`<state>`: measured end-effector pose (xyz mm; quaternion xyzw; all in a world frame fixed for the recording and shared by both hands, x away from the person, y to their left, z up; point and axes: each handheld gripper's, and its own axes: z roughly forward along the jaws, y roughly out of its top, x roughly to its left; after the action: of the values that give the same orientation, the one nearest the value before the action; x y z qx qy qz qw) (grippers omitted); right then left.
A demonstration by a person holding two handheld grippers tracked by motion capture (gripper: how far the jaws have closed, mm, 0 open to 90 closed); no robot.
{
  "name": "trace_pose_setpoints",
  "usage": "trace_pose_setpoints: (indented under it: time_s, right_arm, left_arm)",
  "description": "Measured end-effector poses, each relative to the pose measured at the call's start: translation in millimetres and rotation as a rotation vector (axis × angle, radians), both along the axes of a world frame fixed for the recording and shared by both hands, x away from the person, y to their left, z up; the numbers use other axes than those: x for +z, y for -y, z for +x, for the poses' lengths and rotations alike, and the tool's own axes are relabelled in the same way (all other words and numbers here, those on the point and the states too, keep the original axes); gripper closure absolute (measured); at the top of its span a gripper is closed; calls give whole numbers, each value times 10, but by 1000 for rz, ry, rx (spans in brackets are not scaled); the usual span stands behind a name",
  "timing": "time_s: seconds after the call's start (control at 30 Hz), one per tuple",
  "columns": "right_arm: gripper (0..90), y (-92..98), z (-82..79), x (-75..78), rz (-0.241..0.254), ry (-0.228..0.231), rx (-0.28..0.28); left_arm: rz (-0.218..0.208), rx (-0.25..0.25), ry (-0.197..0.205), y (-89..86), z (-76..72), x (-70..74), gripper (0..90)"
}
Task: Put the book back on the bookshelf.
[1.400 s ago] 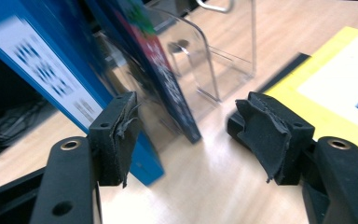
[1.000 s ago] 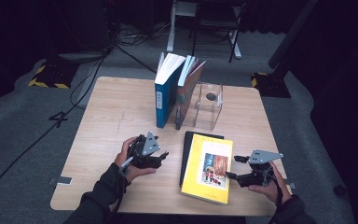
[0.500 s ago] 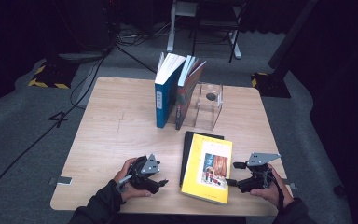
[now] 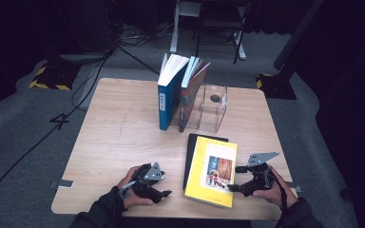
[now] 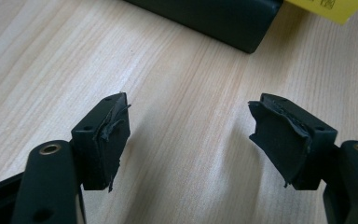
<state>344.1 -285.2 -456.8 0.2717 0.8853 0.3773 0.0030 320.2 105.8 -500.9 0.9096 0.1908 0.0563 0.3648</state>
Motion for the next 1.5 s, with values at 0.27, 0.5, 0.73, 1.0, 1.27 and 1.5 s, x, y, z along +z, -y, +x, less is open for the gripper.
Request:
trace_pose_setpoints:
  time_s: [0.27,0.5,0.73,1.0,1.27,1.5]
  right_arm:
    - [205,-35,-33,88,-19,65,9]
    - [226,-97,40,171,16,104,-8]
    - [244,-220,197,116,-49,97,-22]
    - [193,-164,90,85,-68,-31,56]
    - [225,-195,60,134,-81,7,57]
    - [304,-220,227,174,5,23,66]
  left_arm:
    - [-11,6,31,25,-11,-31,263]
    - [-11,-1,31,32,8,-32,261]
    - [-10,-4,30,37,15,-31,260]
    - [-10,-6,31,38,16,-31,260]
    - [-10,-4,28,43,19,-32,260]
    - [-17,-11,29,51,31,-32,283]
